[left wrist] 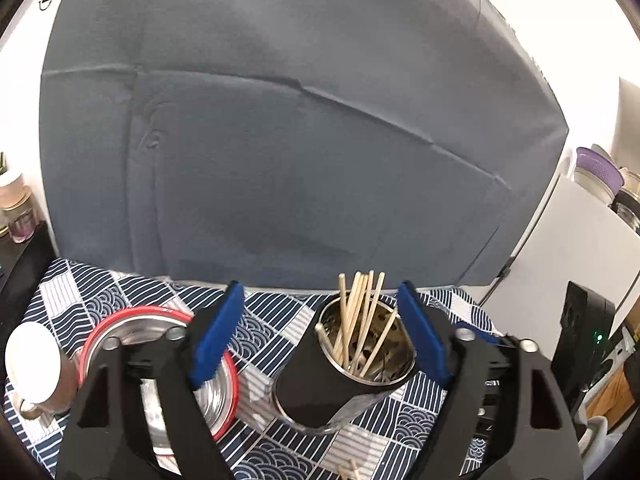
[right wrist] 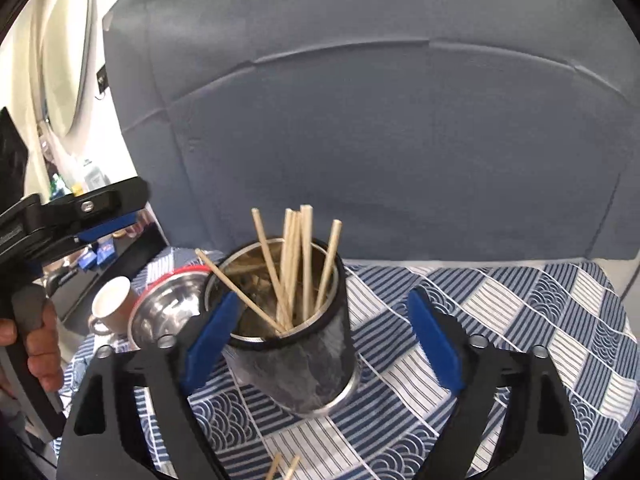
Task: Organize utensils
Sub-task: 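Open the right tool to drop its chopstick into the black holder, then lower both open tools toward the last two chopsticks on the cloth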
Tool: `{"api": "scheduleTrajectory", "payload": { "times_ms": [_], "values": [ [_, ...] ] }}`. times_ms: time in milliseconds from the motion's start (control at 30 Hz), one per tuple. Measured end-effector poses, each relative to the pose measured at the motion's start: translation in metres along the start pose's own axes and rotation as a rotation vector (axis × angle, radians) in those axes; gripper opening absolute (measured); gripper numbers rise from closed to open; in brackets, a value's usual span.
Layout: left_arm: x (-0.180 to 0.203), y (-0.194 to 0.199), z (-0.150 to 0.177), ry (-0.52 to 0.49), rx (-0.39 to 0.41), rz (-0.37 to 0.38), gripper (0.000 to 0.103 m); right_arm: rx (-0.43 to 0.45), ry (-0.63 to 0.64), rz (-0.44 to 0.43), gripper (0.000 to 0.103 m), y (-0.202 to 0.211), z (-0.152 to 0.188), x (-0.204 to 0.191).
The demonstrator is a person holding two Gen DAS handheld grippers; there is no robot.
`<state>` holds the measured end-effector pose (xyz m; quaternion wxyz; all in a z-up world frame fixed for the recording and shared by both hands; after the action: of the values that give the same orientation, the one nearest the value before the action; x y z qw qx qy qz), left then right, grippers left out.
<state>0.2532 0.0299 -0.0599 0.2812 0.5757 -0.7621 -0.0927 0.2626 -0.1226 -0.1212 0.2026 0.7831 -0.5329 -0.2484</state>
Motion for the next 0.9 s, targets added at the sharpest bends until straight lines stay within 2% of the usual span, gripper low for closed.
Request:
{"api": "scheduleTrajectory", "payload": {
  "times_ms": [33, 167, 367, 600, 900],
  "values": [
    [-0.001, 0.001, 0.003, 0.003, -0.009, -0.006, 0.09, -0.007, 0.002, 0.002, 0.085, 0.001, 0.002, 0.001],
    [-0.009, 0.002, 0.02, 0.041, -0.058, -0.021, 0.097, -0.047, 0.01, 0.021, 0.086, 0.003, 0.018, 0.004],
    [-0.011, 0.007, 0.047, 0.032, -0.121, -0.039, 0.097, -0.114, 0.007, 0.027, 0.087, 0.005, 0.049, 0.004],
    [-0.008, 0.014, 0.085, -0.013, -0.192, -0.041, 0.097, -0.238, 0.005, 0.034, 0.087, -0.001, 0.096, 0.0],
    [-0.023, 0.019, 0.14, 0.034, -0.309, -0.059, 0.097, -0.378, 0.032, 0.053, 0.087, -0.005, 0.162, -0.004]
  ]
}}
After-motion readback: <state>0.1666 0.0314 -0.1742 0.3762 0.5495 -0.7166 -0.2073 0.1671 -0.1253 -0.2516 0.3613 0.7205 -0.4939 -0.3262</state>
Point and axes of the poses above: each gripper's, at about its wrist camera, not at the fingertips, and y roughly against the way its jaws point, x to its right, z to its underside, the point moved 10 cm from there along -y, roughly the way its jaws point, and after that the axes turned 2 degrees about x, right-handed, at the moved point
